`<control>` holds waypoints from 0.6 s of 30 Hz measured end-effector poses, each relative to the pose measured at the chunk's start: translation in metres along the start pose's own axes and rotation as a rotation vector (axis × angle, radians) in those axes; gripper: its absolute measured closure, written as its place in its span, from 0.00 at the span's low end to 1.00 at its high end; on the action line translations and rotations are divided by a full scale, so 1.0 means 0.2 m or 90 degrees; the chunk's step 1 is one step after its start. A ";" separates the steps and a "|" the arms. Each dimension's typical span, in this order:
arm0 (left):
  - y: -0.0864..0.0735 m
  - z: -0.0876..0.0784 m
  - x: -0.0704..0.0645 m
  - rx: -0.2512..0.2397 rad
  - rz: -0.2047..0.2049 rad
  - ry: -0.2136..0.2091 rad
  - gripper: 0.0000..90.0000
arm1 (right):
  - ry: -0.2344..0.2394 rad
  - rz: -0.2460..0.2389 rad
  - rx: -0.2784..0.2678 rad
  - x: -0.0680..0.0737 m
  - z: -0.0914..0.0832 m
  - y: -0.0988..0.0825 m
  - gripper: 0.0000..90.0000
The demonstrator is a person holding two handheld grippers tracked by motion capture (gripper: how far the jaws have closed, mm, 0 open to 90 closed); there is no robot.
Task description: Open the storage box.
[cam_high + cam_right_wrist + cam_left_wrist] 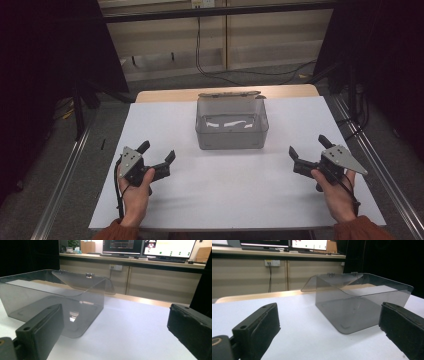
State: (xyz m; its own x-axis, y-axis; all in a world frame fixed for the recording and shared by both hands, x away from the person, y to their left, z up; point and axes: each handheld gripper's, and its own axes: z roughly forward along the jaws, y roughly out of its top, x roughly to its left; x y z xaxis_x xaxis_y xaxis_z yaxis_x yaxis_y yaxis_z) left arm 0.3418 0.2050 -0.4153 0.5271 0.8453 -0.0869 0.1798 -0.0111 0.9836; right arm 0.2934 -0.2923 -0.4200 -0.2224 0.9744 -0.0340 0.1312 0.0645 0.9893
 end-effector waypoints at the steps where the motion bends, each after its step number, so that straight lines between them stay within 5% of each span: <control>1: -0.01 -0.01 0.00 0.000 -0.002 -0.002 0.03 | -0.001 0.000 0.002 0.00 -0.01 0.00 0.00; 18: -0.10 -0.15 -0.01 0.022 0.011 0.027 0.03 | 0.009 0.012 0.040 -0.02 -0.17 -0.09 0.06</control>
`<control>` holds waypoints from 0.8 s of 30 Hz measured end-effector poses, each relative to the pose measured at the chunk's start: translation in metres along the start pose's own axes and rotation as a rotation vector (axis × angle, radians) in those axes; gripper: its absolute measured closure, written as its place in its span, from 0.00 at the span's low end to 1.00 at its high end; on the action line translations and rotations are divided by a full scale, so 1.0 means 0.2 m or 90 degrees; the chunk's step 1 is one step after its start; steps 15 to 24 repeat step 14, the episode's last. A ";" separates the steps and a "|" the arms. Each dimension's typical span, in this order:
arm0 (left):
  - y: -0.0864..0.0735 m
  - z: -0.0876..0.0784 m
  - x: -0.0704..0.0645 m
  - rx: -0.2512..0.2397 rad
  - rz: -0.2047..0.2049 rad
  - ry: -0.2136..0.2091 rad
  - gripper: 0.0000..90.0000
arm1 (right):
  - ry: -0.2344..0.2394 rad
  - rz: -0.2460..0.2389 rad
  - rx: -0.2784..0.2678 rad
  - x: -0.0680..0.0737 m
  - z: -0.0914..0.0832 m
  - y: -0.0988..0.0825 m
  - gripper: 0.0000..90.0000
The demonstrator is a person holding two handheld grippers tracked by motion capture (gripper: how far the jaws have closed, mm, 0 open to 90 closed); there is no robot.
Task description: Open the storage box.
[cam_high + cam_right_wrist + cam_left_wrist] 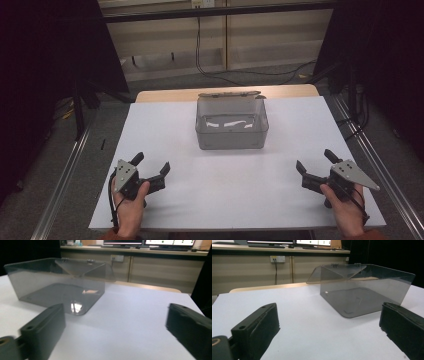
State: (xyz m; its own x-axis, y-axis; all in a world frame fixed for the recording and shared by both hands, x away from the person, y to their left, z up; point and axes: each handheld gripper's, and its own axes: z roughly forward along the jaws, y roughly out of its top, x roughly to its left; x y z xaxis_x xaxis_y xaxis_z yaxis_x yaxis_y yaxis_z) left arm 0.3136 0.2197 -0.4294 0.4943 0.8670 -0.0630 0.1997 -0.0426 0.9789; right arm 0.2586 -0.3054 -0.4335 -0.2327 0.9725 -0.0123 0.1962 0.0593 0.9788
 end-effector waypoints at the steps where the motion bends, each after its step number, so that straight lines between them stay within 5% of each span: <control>1: -0.01 -0.01 0.00 0.002 0.000 -0.003 0.03 | -0.008 0.001 0.000 0.00 -0.01 -0.01 0.06; 24: -0.03 -0.05 0.00 0.011 -0.002 0.013 0.03 | -0.017 0.020 -0.004 -0.01 -0.03 -0.02 0.01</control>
